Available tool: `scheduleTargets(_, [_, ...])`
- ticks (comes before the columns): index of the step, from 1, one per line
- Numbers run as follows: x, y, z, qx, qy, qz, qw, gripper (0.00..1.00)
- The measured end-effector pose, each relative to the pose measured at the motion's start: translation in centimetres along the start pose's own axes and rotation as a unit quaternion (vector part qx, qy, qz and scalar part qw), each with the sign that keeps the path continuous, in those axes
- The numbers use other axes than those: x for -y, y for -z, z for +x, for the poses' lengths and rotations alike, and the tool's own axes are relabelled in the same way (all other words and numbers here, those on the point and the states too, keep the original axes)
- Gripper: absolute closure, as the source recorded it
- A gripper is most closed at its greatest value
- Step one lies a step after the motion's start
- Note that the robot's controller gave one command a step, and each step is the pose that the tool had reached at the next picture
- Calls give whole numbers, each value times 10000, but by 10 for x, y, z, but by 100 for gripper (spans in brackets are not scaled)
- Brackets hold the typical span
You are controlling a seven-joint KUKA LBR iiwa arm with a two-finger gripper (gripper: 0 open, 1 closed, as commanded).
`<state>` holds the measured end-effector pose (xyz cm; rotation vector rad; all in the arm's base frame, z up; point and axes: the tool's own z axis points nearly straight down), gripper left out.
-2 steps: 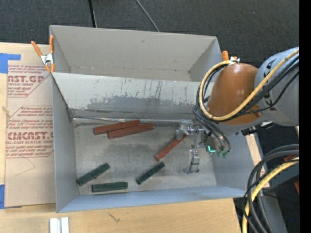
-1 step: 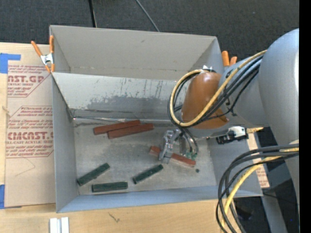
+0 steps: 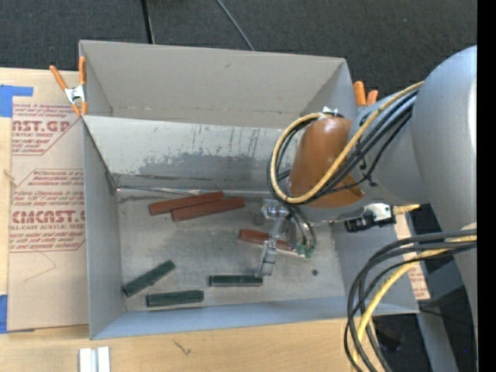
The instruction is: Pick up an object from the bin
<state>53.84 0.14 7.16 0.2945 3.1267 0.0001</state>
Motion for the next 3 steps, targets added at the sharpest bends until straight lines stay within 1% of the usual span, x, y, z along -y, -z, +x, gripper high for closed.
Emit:
scheduleTargets(1, [0,0,0,0,0,2,10000,100])
scheduleTargets(2, [0,0,0,0,0,2,10000,100])
scheduleTargets(3, [-3,150,9,38,-111,-11,9999,100])
